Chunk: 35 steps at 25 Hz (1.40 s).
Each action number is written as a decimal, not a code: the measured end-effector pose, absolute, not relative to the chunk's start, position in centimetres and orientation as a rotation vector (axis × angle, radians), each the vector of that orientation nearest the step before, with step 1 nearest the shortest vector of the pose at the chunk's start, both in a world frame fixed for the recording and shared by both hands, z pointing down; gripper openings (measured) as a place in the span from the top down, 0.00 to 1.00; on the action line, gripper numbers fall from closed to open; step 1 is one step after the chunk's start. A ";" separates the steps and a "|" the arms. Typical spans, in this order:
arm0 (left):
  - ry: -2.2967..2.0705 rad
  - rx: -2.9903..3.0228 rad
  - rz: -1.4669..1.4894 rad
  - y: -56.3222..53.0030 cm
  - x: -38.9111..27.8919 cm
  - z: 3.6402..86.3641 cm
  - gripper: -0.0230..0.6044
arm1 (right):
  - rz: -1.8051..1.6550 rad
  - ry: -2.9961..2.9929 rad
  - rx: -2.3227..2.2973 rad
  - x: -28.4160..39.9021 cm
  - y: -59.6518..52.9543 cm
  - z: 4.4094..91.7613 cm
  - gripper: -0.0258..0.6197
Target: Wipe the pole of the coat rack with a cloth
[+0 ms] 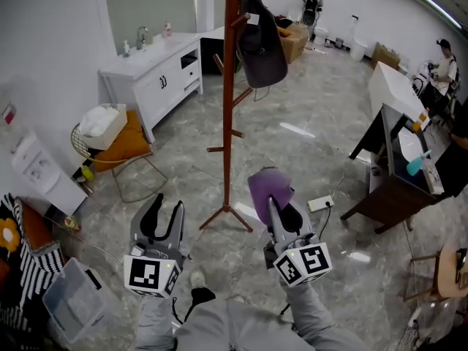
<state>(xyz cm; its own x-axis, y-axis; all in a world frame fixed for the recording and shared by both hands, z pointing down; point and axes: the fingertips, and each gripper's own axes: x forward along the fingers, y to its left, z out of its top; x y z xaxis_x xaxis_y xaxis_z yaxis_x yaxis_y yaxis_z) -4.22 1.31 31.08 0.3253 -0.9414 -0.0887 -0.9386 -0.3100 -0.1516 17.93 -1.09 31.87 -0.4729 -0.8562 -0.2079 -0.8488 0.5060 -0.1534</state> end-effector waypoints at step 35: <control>1.481 -2.593 0.120 -21.3 -16.2 31.6 0.68 | 1.610 1.975 -2.364 2.2 -28.2 14.0 0.87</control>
